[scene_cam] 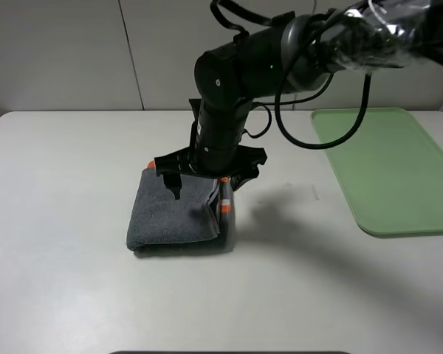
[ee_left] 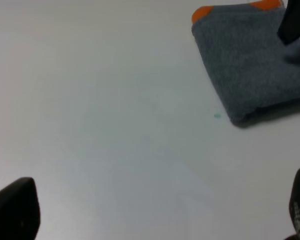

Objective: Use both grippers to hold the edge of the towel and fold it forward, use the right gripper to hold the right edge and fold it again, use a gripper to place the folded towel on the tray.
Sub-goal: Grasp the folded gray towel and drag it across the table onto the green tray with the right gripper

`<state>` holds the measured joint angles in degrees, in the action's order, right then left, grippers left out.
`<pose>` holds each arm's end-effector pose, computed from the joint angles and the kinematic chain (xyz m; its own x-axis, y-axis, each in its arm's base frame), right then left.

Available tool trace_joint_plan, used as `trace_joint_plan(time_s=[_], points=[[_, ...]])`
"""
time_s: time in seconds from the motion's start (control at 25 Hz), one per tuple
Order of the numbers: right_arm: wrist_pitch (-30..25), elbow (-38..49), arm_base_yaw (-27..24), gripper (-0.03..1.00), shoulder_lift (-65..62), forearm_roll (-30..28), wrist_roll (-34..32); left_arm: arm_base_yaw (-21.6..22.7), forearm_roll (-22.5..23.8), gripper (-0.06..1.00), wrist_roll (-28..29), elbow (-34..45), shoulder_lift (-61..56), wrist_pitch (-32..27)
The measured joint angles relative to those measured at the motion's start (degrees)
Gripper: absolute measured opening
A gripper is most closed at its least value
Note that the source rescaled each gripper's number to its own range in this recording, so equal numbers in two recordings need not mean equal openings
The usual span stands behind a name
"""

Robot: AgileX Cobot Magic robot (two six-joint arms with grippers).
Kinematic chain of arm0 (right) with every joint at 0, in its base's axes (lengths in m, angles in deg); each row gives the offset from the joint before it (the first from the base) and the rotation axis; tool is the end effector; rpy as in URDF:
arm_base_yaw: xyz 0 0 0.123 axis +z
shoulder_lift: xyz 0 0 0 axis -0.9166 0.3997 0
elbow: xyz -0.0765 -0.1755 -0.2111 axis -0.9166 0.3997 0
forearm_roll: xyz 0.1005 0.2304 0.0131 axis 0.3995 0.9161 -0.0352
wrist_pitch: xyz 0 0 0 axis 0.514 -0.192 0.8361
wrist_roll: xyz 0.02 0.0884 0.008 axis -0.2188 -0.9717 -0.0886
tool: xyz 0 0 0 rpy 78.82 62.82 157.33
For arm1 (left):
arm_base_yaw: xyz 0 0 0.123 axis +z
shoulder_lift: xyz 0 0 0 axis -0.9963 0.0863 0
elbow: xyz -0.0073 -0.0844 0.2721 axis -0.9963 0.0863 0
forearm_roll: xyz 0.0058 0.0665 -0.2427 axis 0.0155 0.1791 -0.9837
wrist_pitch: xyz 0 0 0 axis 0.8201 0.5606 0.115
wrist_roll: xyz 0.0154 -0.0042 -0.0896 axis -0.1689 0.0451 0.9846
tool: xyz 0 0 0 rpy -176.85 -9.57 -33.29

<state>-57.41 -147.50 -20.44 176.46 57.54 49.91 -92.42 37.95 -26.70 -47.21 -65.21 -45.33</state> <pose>0.2961 0.3078 0.1472 -0.9621 -0.1822 -0.2027 -0.2143 0.9652 0.1498 -0.0038 -0.0021 0.2714 -0.4601 0.1080 -0.8813 0.1748 0.9842 0.0294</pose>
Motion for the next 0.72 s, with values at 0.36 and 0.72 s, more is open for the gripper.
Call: trace_joint_plan(time_s=[0.36,0.72], points=[[0.89,-0.10,0.00,1.00,4.60,1.09,-0.58,0.00,0.00,1.00,-0.13,0.00,0.00,0.00],[1.63,-0.39,0.00,1.00,6.80,0.25,-0.86,0.00,0.00,1.00,-0.13,0.00,0.00,0.00]])
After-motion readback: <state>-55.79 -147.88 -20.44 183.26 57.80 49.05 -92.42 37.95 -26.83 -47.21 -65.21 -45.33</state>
